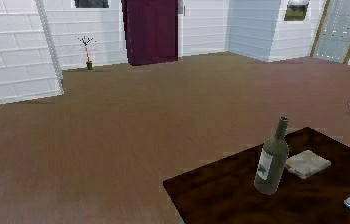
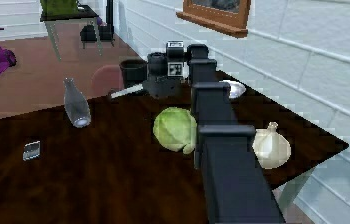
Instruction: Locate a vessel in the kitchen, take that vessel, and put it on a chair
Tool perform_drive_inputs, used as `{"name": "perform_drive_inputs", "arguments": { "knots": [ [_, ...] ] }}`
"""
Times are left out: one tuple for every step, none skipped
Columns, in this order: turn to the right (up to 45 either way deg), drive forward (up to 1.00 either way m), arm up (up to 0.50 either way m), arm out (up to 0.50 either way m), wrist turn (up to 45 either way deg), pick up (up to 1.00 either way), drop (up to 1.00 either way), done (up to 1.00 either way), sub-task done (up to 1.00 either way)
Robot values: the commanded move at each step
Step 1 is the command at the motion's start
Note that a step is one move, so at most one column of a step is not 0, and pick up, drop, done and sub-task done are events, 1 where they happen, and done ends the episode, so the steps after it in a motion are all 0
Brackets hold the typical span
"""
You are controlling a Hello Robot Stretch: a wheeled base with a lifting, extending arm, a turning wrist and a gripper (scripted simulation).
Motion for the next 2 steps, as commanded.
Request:
{"name": "perform_drive_inputs", "arguments": {
  "knots": [
    [0.0,0.00,0.00,0.00,-45.0,0.00,0.00,0.00,0.00],
    [0.0,0.00,0.00,0.00,-45.0,0.00,0.00,0.00,0.00]
  ]
}}
